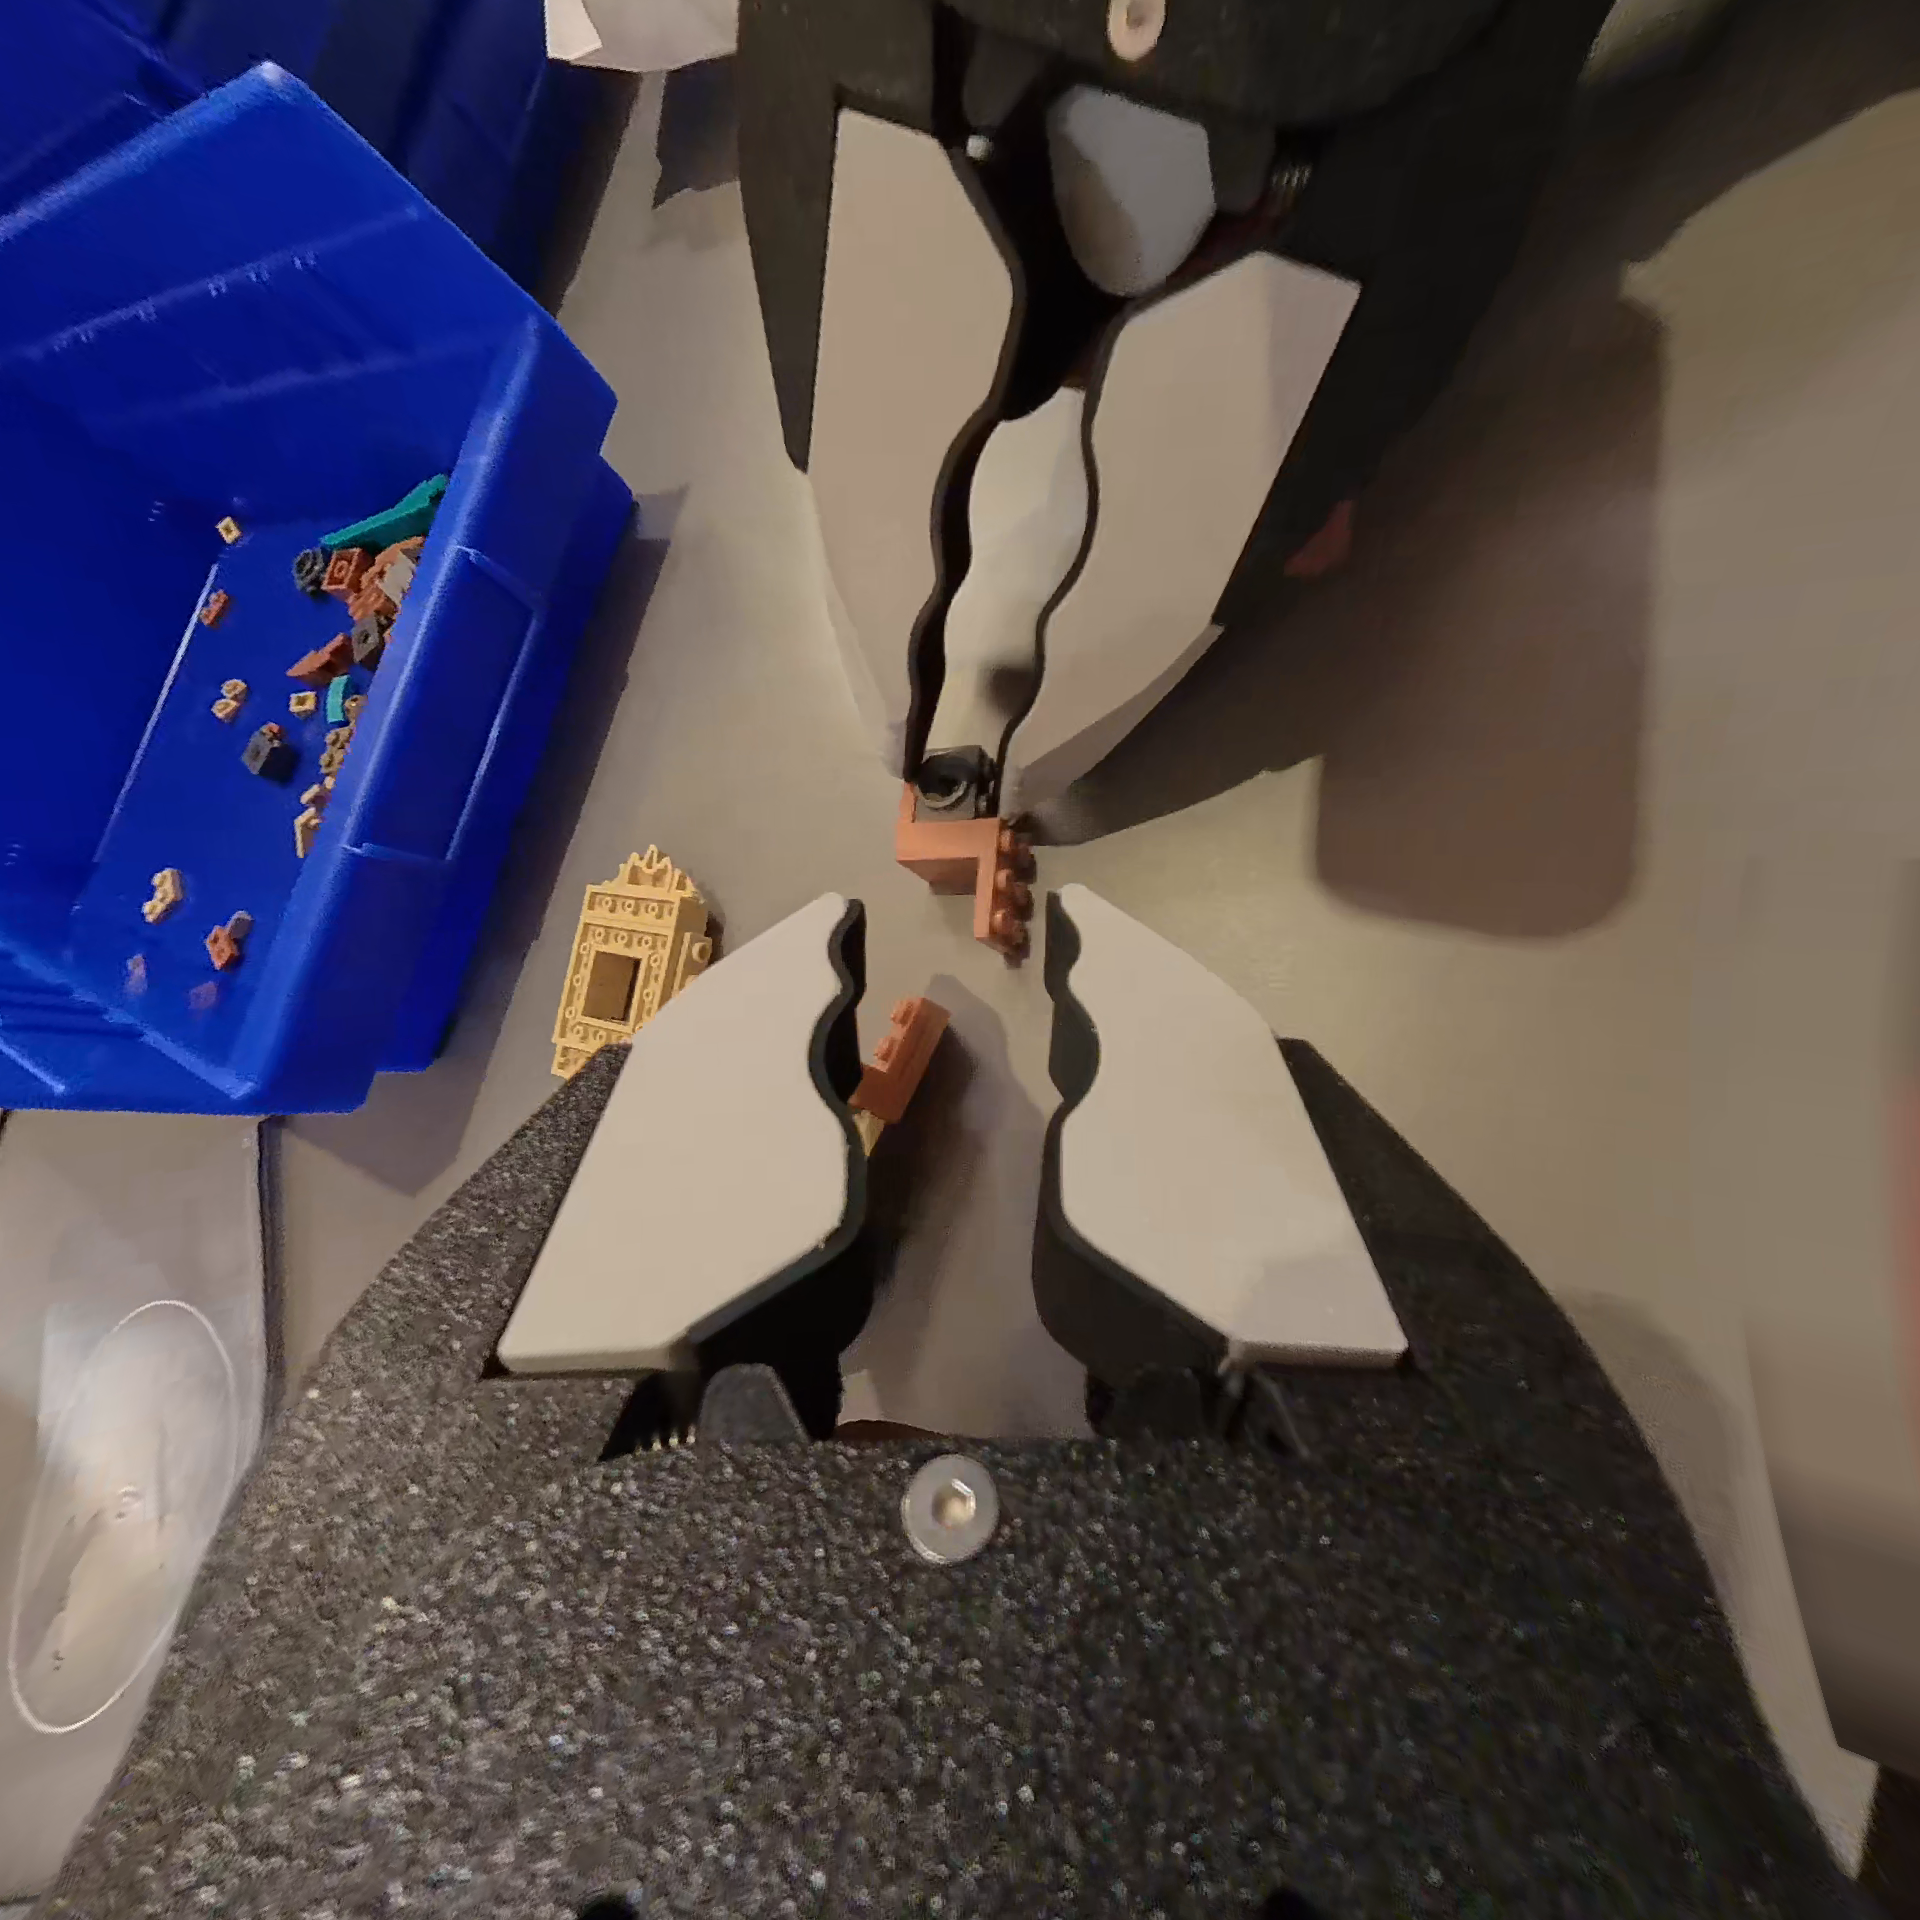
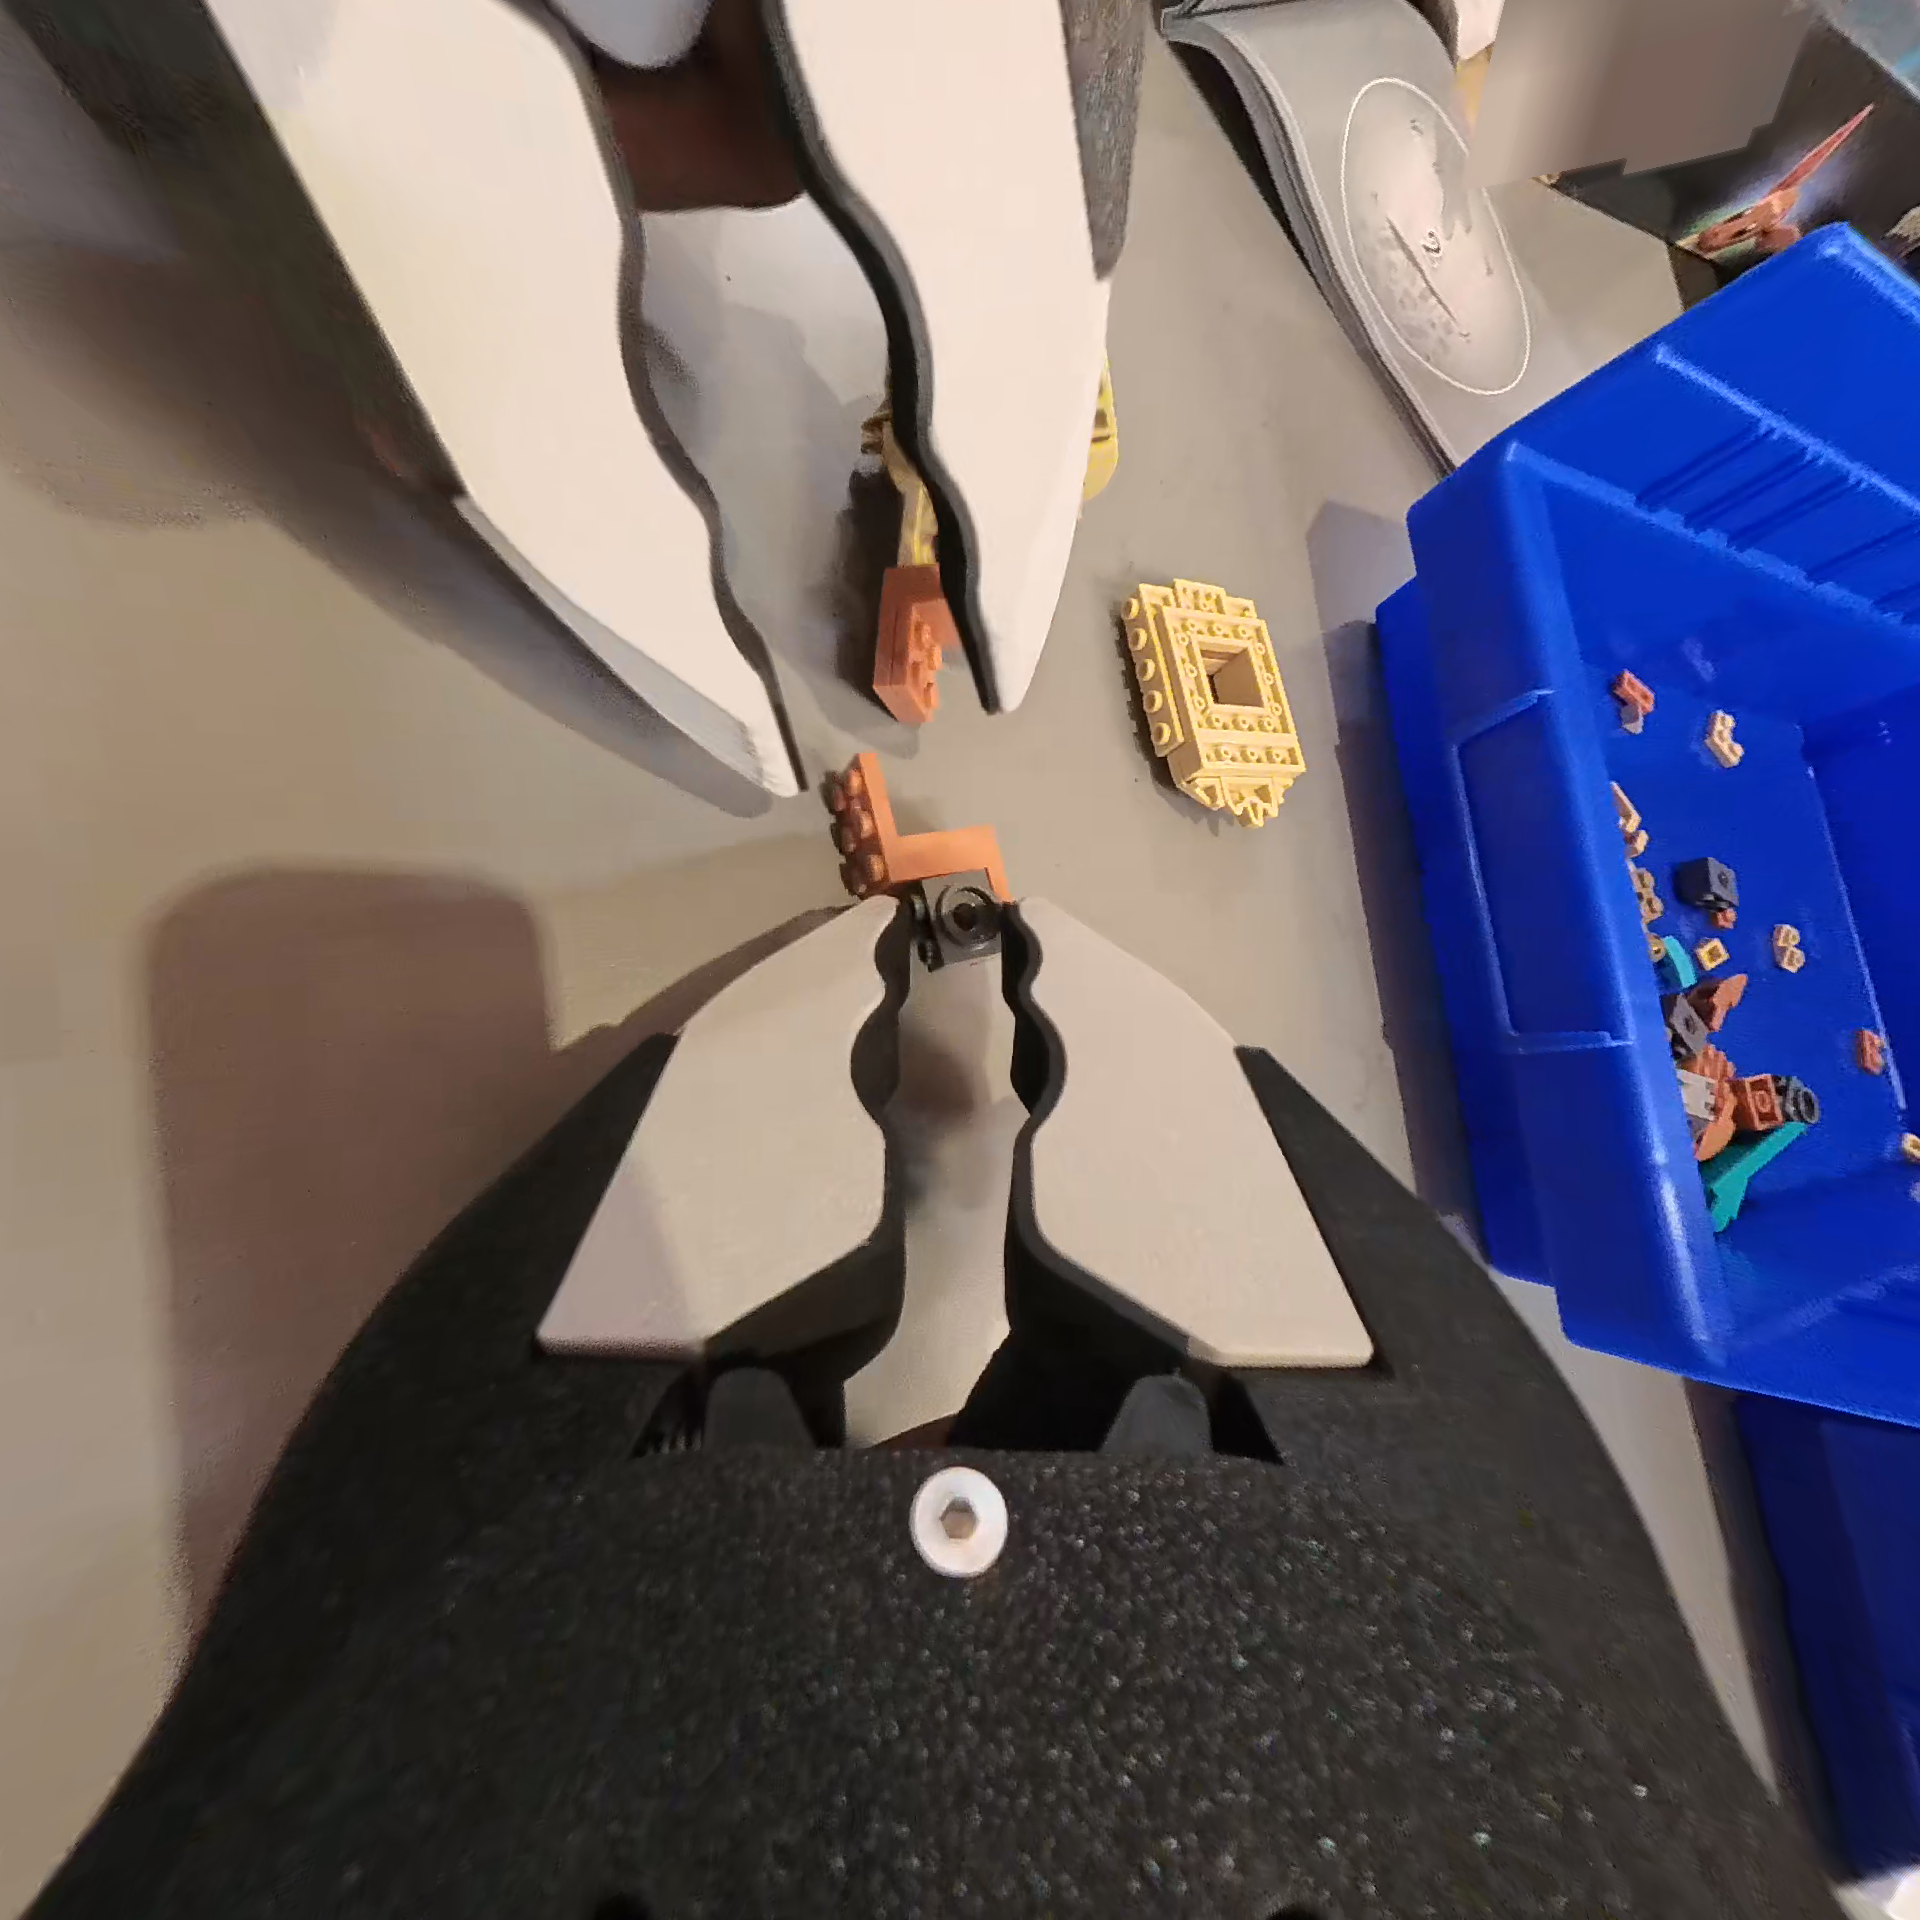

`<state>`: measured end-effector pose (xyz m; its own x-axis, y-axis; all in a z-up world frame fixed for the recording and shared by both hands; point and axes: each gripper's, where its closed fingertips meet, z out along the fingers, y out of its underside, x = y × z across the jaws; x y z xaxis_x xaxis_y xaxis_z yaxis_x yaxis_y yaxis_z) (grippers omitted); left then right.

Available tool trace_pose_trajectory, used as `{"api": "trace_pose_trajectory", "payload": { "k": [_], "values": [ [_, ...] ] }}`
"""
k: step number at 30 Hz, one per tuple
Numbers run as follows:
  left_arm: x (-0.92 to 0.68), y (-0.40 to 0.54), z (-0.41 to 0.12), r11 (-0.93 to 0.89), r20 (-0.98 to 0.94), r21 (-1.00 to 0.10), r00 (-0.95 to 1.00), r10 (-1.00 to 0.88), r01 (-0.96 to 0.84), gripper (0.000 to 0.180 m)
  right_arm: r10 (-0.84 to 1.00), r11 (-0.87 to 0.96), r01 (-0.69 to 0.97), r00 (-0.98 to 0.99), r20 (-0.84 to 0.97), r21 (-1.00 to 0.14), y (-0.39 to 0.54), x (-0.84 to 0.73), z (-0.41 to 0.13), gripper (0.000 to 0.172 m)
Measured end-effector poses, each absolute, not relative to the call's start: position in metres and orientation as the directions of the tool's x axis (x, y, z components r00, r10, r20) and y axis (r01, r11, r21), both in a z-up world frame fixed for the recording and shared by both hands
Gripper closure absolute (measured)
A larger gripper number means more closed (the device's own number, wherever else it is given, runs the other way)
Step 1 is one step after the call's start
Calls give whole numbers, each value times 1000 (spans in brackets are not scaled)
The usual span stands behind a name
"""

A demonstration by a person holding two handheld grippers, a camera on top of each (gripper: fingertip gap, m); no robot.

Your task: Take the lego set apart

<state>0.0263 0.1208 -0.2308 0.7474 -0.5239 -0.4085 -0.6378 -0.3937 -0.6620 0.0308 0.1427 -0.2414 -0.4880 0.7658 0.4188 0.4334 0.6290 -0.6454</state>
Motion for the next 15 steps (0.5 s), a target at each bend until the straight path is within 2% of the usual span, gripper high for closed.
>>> {"api": "trace_pose_trajectory", "payload": {
  "k": [10,15],
  "values": [
    [28,133,-245,-414,-497,-538,673,-548,-734,158,765,631,434,-486,423,-643,140,30,-241,155],
    [24,137,-246,-398,-574,-470,615,-540,-788,171,772,625,434,-466,432,-649,144,31,-239,153]
  ]
}}
